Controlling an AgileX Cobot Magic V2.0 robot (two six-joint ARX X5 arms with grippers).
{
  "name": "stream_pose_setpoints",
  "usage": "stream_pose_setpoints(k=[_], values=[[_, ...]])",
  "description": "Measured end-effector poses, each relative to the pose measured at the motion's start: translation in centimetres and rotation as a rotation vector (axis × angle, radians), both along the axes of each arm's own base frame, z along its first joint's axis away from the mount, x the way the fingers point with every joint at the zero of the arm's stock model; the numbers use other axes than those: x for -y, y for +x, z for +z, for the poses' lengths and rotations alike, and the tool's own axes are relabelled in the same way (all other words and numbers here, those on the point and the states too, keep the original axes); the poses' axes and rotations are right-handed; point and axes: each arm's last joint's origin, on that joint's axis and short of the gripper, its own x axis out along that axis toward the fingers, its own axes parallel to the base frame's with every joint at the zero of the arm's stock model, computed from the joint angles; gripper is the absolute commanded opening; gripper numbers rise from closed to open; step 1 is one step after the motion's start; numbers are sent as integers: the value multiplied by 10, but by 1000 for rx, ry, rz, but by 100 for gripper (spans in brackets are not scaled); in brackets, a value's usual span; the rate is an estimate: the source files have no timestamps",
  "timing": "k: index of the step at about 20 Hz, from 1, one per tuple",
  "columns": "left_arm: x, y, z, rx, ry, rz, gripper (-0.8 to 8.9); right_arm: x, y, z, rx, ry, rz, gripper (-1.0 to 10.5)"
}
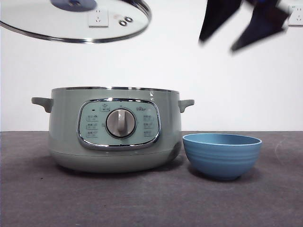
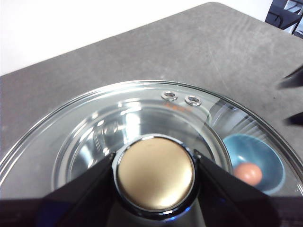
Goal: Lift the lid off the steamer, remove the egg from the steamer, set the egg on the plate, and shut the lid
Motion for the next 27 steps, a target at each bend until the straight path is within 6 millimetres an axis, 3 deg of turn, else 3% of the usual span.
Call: stream_pose_setpoints(k=[4, 7, 9, 19, 27], values=[[16, 34, -20, -12, 4, -3, -8, 27, -49, 41, 160, 117, -14, 416], [26, 56, -38, -26, 11, -3, -8, 44, -80, 52, 187, 174, -32, 416], [29, 63, -45, -28, 11, -3, -8, 50, -90, 54, 186, 185, -38, 416], [45, 86, -72, -43, 20, -15, -9, 58, -106, 50, 125, 180, -54, 416], [49, 92, -78, -36, 23, -7, -9, 58, -106, 49, 108, 179, -53, 416]])
